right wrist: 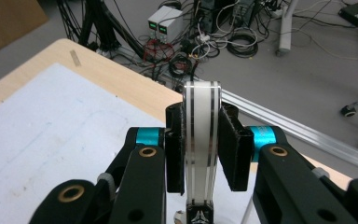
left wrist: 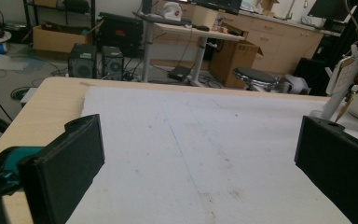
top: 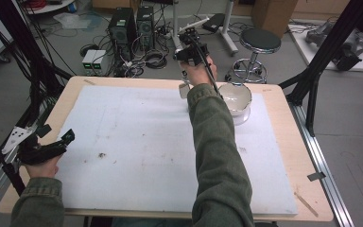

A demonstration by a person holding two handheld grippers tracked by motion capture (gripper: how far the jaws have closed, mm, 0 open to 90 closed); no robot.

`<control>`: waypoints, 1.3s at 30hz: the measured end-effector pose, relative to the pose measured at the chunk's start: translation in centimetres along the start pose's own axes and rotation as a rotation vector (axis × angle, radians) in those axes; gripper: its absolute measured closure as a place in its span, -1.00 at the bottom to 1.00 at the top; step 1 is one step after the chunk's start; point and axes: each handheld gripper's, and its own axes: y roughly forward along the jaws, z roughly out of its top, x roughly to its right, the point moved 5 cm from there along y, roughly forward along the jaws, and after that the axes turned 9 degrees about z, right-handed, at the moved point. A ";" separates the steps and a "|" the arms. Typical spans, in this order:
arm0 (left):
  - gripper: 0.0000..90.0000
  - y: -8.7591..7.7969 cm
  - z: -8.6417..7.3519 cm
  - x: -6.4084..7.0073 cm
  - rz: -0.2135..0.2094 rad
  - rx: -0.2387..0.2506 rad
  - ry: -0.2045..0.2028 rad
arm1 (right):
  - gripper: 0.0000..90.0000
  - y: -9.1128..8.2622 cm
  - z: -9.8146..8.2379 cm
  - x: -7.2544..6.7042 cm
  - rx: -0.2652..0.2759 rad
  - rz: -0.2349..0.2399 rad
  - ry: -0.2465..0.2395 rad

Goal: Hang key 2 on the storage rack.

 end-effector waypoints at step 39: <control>-0.96 0.1 0.0 0.2 -0.007 -0.002 0.003 | -0.99 -2.6 -0.4 -5.5 -0.023 0.279 -0.113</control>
